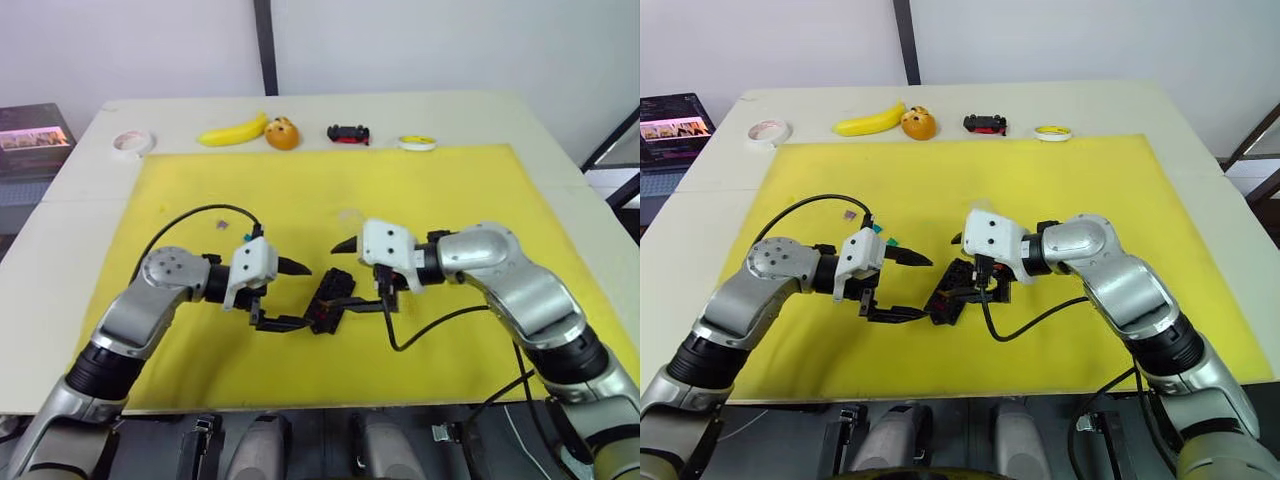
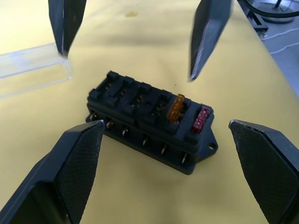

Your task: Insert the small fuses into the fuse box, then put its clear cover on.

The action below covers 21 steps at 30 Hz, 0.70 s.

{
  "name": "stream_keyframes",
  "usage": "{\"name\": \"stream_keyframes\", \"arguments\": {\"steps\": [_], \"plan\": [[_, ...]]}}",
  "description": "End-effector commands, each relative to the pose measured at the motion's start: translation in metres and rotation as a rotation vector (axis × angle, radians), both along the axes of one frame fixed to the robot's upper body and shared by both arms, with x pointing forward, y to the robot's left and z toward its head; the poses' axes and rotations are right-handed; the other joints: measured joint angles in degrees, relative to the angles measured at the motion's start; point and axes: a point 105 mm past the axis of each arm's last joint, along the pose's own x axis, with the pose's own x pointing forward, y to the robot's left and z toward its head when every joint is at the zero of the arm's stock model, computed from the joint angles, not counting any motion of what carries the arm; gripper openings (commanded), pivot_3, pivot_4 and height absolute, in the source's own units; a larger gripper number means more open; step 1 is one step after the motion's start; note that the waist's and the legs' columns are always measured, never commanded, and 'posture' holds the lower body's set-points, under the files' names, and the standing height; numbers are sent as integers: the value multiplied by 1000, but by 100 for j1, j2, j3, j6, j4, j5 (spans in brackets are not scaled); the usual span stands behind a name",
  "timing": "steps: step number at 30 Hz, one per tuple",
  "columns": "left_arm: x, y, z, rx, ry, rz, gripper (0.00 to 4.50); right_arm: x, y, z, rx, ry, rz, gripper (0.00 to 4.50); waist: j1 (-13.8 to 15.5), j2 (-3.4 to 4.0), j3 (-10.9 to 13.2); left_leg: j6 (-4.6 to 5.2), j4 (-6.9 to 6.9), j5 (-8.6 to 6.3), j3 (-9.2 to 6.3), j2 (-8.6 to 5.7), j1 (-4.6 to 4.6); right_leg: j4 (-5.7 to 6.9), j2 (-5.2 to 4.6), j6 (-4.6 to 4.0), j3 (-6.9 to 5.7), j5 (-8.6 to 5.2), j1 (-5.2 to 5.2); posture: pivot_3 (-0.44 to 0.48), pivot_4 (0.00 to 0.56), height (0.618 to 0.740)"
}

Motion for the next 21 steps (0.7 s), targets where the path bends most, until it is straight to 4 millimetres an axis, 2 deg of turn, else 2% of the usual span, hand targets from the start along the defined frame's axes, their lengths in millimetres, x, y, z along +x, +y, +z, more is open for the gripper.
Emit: {"name": "stream_keyframes", "arguments": {"steps": [1, 3, 10, 11, 21], "plan": [[-5, 0, 13, -22, -53, -36, 4500, -11, 5, 13, 136, 17, -29, 4200, 6, 0, -1, 1, 0, -1, 1, -1, 0, 0, -1, 0, 1, 0, 0, 0, 150, 740], [-6, -1, 14, -22, -59, -51, 4500, -15, 6, 10, 191, 60, -52, 3629, 14, 0, -1, 5, 2, -3, 0, -2, 0, 1, -2, 0, 1, 0, 2, 0, 150, 740], [-7, 1, 12, 14, -78, -101, 4500, -25, 14, -13, 205, 117, -96, 184, -1, 1, -2, 7, 3, -4, 1, -4, 1, 1, -1, 0, 1, 0, 2, 0, 150, 740], [-7, 1, 12, 16, -79, -103, 4500, -25, 14, -16, 199, 125, -106, 49, -4, 1, -2, 7, 3, -4, 1, -4, 1, 1, -1, 0, 1, 0, 2, 0, 150, 740], [-4, 0, 12, 17, -77, -110, 4500, -20, 9, -35, 147, 161, -169, 49, 1, 1, -2, 10, 3, -5, 1, -4, 1, 2, 1, 0, 0, 0, 3, 0, 150, 740]]}}
